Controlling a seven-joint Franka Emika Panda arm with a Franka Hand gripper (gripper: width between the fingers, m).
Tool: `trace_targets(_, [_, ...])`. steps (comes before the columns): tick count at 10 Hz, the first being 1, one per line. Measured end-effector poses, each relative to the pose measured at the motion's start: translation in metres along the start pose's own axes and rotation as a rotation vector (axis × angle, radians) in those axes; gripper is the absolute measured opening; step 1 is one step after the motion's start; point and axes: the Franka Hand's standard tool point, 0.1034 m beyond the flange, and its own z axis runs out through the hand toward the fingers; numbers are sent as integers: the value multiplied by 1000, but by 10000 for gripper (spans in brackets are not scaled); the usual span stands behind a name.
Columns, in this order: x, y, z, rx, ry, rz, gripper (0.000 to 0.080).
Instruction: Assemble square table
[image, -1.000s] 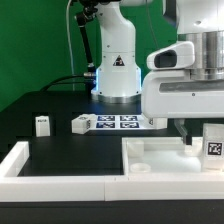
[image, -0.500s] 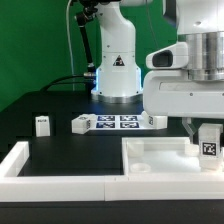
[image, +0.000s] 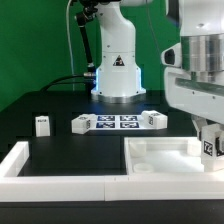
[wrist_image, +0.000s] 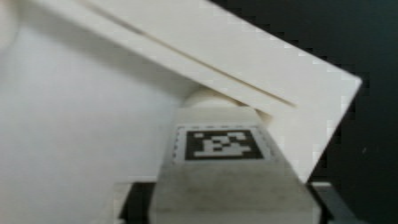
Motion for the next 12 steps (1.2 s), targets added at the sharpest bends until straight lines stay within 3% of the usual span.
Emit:
trace_targets(2, [-2,-1,0,23,-37,368,288])
trace_targets(4, [-1,-1,1,32,-38,373,289])
trace_targets(5, [-1,0,1,31,-31,293,362])
trace_targets(6, [-4,0,2,23,-1,94,501])
trace_targets(7, [-9,-1,1,18,29,-122,501])
trace_targets(8, [-16,-2,1,15,36,-261,622])
trace_targets(12, [-11,-1,2,7,42,-543,648])
